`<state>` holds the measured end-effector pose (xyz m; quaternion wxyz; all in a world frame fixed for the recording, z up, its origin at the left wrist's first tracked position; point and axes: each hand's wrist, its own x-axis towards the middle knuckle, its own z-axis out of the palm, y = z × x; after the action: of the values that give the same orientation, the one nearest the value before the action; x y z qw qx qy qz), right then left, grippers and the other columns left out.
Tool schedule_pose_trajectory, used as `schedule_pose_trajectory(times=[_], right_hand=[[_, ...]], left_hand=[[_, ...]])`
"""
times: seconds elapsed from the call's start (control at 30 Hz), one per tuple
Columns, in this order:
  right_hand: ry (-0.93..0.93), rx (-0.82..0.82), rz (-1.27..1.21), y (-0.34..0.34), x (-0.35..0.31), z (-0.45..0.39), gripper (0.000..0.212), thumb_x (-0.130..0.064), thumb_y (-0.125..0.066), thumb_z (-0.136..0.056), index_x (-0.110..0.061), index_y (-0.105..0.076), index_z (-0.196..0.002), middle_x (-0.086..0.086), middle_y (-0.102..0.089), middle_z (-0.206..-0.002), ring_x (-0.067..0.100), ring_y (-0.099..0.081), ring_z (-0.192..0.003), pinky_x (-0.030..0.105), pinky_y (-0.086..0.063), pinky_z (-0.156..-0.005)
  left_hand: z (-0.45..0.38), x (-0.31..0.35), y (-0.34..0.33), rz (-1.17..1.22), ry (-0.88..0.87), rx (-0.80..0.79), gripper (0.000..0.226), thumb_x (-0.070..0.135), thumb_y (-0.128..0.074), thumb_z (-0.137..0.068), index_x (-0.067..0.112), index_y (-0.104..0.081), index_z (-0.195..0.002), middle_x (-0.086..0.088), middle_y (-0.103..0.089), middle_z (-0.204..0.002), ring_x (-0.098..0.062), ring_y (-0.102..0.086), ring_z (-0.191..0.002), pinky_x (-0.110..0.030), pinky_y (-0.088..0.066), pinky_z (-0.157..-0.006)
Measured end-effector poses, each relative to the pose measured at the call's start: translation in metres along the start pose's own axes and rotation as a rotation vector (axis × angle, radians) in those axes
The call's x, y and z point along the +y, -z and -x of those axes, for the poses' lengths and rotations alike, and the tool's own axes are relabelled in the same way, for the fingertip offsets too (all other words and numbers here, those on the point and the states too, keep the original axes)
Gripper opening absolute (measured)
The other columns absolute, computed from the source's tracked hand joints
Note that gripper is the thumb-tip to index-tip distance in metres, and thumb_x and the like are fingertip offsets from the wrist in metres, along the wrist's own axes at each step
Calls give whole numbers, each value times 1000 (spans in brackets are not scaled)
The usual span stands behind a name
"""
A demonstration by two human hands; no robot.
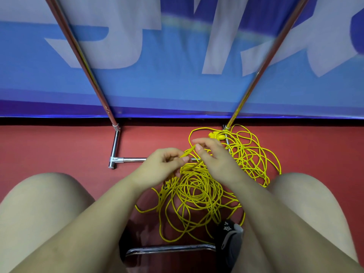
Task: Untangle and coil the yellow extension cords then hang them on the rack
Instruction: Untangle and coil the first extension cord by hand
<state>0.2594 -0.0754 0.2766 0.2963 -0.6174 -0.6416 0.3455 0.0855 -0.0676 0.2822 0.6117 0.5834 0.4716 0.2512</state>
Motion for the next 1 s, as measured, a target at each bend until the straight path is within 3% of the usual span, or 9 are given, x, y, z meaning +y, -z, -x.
schedule_pose_trajectory(times=[0.13,0.2,0.3,0.4,0.53,0.63,0.77,0.87,1.0], right_hand=[[-61,-86,-90,-2,-1,1,10,-29,-43,-97,-25,-52,-99,-3,-58,-101,12,-53,-98,23,-37,-86],[-93,-138,-121,-3,3,1,9,-32,-43,-97,-25,-48,-95,-2,-59,-92,14,-55,-87,29,-40,-82],[-102,-277,103,-6,10,5,13,-30,-48,-95,-22,-49,-85,-3,-49,-70,14,-46,-65,33,-38,-65],[-175,-391,340,-8,19,9,13,-28,-46,-96,-17,-51,-90,6,-56,-81,24,-54,-75,35,-44,-71],[-200,-330,374,-6,22,8,5,-21,-50,-94,-17,-50,-97,4,-57,-84,23,-53,-75,30,-42,-68],[-231,-228,218,-5,19,3,11,-15,-54,-92,-15,-53,-104,4,-60,-82,22,-59,-73,26,-41,-63],[-384,-104,-293,0,3,-3,9,-11,-52,-94,-17,-51,-100,5,-64,-82,13,-64,-60,25,-51,-60],[-483,-68,-551,6,-9,-3,7,-13,-51,-95,-19,-54,-95,4,-64,-83,10,-65,-58,19,-54,-55],[-585,-37,-790,11,-16,-4,6,-18,-52,-94,-15,-53,-89,2,-64,-79,17,-65,-67,23,-55,-60]], left_hand=[[3,9,2,159,24,4,16,11,-50,-94,11,-60,-82,5,-59,-56,-5,-60,-49,-15,-43,-47],[4,12,4,211,26,45,19,12,-47,-95,11,-60,-82,6,-61,-59,-6,-58,-46,-14,-39,-41],[0,16,14,315,-14,236,22,16,-45,-96,13,-61,-80,8,-59,-58,-5,-44,-37,-15,-29,-36],[-4,22,31,582,-15,405,26,20,-41,-99,13,-58,-81,11,-54,-55,-4,-37,-35,-15,-36,-40],[-6,27,48,826,-5,538,31,29,-39,-101,15,-59,-82,11,-54,-57,-4,-37,-35,-14,-38,-42],[-6,26,54,909,14,548,34,33,-37,-100,15,-60,-84,10,-59,-58,-5,-39,-35,-13,-40,-43],[-5,23,45,719,39,382,28,26,-37,-100,16,-62,-90,7,-65,-69,-4,-46,-41,-15,-45,-47],[-6,13,34,282,19,292,21,19,-43,-99,20,-64,-93,5,-62,-79,-4,-49,-47,-15,-40,-43],[-8,-6,30,-173,42,246,10,22,-59,-91,17,-68,-90,-1,-55,-71,-4,-41,-45,-18,-35,-43]])
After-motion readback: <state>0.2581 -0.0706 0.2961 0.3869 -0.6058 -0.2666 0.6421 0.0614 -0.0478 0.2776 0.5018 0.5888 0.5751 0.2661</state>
